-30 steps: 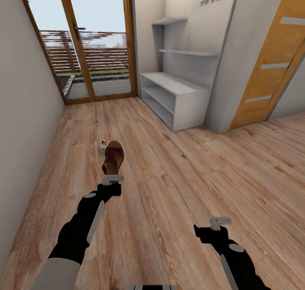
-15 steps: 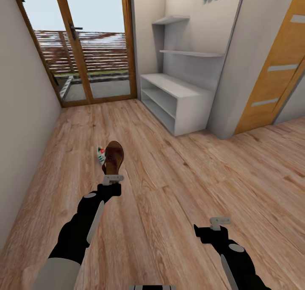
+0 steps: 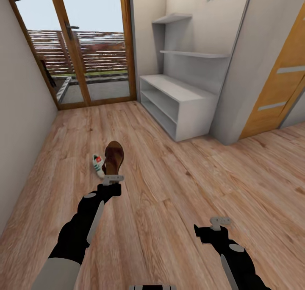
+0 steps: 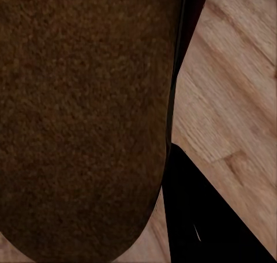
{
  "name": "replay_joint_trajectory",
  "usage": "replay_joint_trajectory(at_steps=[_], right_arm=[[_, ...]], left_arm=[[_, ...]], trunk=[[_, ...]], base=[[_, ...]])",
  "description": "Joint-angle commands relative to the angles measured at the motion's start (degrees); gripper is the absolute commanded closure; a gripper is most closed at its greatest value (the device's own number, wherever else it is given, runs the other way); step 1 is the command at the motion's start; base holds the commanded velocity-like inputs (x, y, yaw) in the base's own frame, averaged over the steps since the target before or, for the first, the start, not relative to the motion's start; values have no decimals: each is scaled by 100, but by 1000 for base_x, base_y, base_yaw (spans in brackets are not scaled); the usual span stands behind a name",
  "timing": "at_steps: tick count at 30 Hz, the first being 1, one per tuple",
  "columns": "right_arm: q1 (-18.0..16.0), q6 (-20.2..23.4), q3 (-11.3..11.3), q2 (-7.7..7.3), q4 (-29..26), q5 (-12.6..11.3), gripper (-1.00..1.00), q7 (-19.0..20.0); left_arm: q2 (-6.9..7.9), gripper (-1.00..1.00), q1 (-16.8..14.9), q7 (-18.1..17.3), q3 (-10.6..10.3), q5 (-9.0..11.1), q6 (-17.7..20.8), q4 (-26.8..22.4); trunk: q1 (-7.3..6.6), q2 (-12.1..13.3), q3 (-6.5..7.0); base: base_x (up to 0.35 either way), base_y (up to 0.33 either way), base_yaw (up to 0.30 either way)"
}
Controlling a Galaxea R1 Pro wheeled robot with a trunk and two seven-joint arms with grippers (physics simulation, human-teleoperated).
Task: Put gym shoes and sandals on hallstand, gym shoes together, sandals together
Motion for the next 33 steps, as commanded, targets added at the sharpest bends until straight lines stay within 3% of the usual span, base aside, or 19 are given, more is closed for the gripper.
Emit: replay_joint_trajectory(at_steps=[1,19,33], right_arm=[[-2,31,2,0,-8,1,-100,-3],[-2,31,2,0,-8,1,-100,-3],[-2,31,2,0,-8,1,-100,-3]], left_arm=[[-3,100,-3,-31,2,-21,33,-8],[-10,100,-3,-35,-5,-21,33,-8],[-10,100,-3,-35,-5,-21,33,-8]], trunk=[[2,-2,-5],[2,-2,10],[2,-2,127]], base=[[346,0,12],[346,0,58],[346,0,0]])
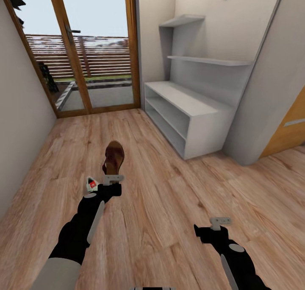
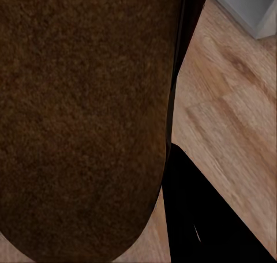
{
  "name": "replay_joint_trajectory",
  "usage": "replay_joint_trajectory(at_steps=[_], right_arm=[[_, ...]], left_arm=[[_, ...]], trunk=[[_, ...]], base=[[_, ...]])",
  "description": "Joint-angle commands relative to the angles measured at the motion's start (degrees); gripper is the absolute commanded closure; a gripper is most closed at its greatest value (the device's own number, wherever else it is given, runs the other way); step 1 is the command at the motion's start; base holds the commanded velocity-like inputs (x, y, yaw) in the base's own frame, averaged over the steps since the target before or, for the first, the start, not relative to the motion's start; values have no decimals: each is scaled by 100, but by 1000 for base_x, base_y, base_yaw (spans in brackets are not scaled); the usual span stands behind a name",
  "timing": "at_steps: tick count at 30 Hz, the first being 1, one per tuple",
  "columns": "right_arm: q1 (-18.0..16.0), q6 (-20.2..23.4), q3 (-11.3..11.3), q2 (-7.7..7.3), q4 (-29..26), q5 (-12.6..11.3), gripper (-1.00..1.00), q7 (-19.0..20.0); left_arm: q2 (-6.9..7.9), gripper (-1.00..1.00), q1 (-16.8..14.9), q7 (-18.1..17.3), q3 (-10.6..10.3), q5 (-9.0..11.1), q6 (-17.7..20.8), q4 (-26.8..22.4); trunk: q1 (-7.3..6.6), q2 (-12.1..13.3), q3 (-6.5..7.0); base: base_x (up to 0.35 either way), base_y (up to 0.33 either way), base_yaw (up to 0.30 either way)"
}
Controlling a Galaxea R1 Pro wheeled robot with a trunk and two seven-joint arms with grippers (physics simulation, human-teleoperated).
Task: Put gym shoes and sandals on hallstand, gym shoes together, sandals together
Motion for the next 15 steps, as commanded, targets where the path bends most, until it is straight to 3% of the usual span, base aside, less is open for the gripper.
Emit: replay_joint_trajectory(at_steps=[1,15], right_arm=[[-2,31,2,0,-8,0,-100,-3],[-2,31,2,0,-8,0,-100,-3]], left_arm=[[-1,100,-2,-32,4,-22,33,-8],[-3,100,-2,-31,4,-22,33,-8]], trunk=[[3,-2,4],[3,-2,136]], base=[[346,0,0],[346,-30,0]])
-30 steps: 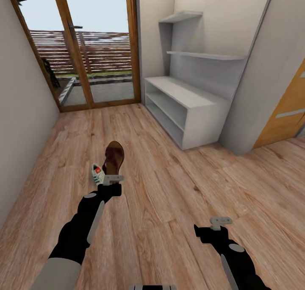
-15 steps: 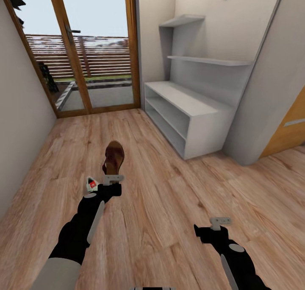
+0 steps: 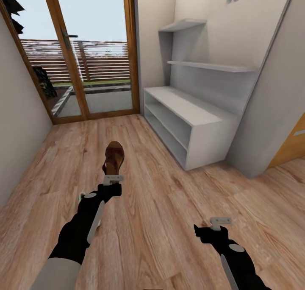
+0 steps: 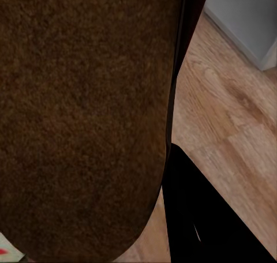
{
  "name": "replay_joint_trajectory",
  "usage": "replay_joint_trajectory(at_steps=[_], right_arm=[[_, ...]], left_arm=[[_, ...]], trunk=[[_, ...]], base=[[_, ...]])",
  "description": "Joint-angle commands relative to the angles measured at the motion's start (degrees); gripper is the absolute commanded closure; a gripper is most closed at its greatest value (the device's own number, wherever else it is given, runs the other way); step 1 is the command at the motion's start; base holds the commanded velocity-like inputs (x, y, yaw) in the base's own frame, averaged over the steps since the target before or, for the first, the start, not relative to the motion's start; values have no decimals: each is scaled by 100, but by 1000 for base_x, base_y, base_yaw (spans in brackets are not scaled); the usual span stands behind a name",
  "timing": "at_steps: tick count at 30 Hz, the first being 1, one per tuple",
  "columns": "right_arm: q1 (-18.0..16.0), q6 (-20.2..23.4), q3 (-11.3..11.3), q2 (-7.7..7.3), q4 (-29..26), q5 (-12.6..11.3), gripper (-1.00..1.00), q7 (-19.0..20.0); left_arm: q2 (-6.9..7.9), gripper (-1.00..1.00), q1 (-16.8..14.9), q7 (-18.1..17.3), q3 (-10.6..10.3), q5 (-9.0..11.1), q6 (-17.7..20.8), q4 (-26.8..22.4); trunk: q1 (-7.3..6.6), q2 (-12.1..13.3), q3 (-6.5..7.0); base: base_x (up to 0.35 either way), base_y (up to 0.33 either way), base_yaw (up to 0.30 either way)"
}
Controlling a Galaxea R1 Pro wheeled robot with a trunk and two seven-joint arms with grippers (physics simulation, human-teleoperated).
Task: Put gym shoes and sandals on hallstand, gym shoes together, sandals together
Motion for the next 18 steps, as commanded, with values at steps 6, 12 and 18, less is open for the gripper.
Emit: replay_joint_trajectory(at_steps=[6,12,18], right_arm=[[-2,30,2,0,-7,1,-100,-3],[-2,30,2,0,-7,1,-100,-3],[-2,30,2,0,-7,1,-100,-3]], left_arm=[[0,100,-3,-32,4,-22,35,-8],[0,100,-3,-32,5,-22,35,-8],[0,100,-3,-32,4,-22,35,-8]], trunk=[[3,-2,51],[3,-2,89],[3,-2,93]], base=[[339,-119,0],[338,-125,0],[338,-125,0]])
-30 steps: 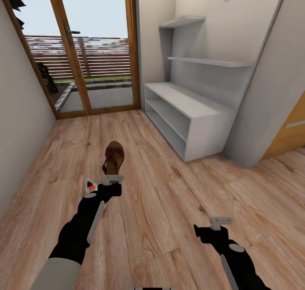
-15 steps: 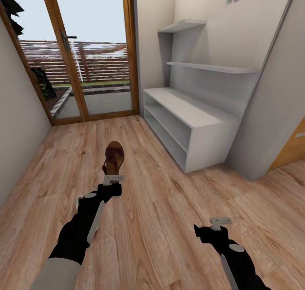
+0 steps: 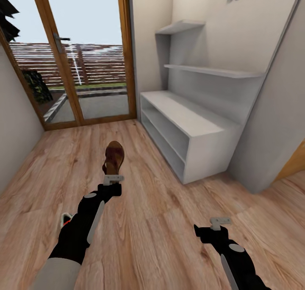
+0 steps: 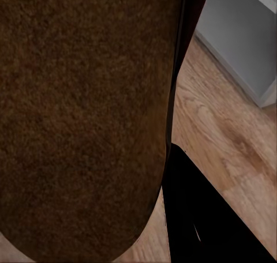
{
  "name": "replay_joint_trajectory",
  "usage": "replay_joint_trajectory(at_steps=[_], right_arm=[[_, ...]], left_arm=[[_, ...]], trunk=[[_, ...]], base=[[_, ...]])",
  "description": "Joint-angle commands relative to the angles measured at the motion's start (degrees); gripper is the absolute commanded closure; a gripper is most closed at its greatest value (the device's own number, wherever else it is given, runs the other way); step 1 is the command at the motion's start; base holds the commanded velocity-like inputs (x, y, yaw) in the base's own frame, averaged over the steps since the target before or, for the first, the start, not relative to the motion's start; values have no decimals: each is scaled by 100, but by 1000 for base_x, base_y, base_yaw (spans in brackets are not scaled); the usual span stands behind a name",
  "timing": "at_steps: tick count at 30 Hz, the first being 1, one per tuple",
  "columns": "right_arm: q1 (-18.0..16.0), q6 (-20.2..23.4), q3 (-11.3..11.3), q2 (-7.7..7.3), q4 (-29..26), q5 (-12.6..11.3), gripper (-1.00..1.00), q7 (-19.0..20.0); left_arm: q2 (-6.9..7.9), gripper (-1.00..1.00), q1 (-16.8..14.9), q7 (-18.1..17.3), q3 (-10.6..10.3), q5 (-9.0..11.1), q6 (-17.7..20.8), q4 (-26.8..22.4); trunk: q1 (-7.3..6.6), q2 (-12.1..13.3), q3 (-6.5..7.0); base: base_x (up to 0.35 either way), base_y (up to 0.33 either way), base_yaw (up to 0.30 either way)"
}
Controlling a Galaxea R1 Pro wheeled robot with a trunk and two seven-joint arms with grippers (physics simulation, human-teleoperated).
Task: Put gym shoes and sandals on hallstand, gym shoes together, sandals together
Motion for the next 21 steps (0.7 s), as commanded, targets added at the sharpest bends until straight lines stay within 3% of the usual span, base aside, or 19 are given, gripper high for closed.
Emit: replay_joint_trajectory(at_steps=[1,6,14,21], right_arm=[[-2,29,2,0,-6,1,-100,-3],[-2,29,2,0,-6,1,-100,-3],[-2,29,2,0,-6,1,-100,-3],[-2,29,2,0,-6,9,-100,-3]], left_arm=[[-1,100,-3,-30,5,-21,35,-9],[-3,100,-3,-32,4,-21,35,-6],[-5,100,-3,-32,5,-21,35,-8],[-1,100,-3,-32,5,-18,35,-9]], trunk=[[2,-2,-5],[2,-2,-5],[2,-2,-5],[2,-2,-5]], base=[[337,-125,0],[338,-125,95],[338,-125,271],[338,-116,36]])
